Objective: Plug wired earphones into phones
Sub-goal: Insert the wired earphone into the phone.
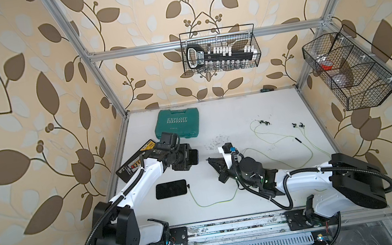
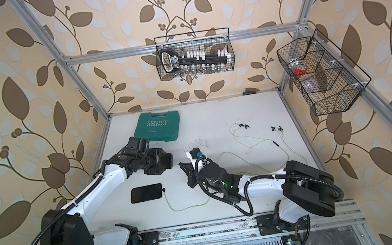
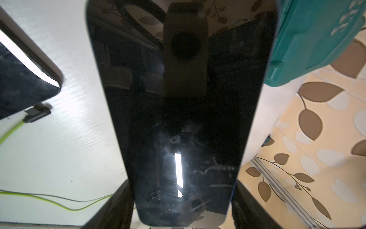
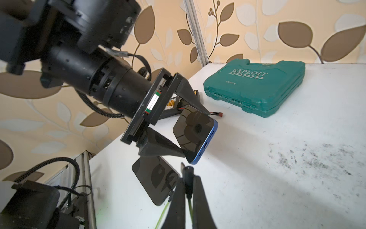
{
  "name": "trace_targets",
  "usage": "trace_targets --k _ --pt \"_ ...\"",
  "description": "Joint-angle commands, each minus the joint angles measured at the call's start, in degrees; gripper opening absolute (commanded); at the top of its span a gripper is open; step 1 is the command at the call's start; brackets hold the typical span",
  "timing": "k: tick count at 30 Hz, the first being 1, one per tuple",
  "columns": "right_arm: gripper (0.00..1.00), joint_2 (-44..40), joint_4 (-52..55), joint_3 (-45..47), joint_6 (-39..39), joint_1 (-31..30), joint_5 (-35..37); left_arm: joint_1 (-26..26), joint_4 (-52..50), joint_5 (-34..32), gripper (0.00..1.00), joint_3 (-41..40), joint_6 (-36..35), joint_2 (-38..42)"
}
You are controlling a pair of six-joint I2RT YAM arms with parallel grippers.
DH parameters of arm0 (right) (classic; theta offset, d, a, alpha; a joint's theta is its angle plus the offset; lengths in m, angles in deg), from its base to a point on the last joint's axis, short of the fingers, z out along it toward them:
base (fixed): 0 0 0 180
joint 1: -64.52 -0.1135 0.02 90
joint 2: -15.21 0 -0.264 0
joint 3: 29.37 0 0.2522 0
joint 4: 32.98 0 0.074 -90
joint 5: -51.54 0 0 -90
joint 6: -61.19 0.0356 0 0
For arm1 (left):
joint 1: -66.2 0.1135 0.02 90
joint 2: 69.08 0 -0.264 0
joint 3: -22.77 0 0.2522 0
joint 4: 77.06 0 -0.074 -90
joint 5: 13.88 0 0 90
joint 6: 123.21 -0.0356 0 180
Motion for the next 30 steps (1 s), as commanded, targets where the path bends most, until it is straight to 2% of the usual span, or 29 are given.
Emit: trace_targets --k 1,4,15,30 --pt "0.0 1.32 -4.26 -2.31 3.31 -0.54 2.39 0.58 3.55 -0.52 0.66 -2.3 3.06 6.53" --pt "0.0 1.61 -7.4 -1.68 5.28 -0.52 1.42 0.64 5.09 -1.59 0.67 -5.17 4.79 11.95" --pt "0.0 4.64 -8.1 -5.53 7.01 -1.67 -0.77 0.47 6.59 -7.17 0.69 -9.38 7.69 27.31" --pt "0.0 8.95 -4.12 -12.67 7.46 -3.02 -1.06 0.47 7.0 -6.96 0.71 -9.46 7.34 29.98"
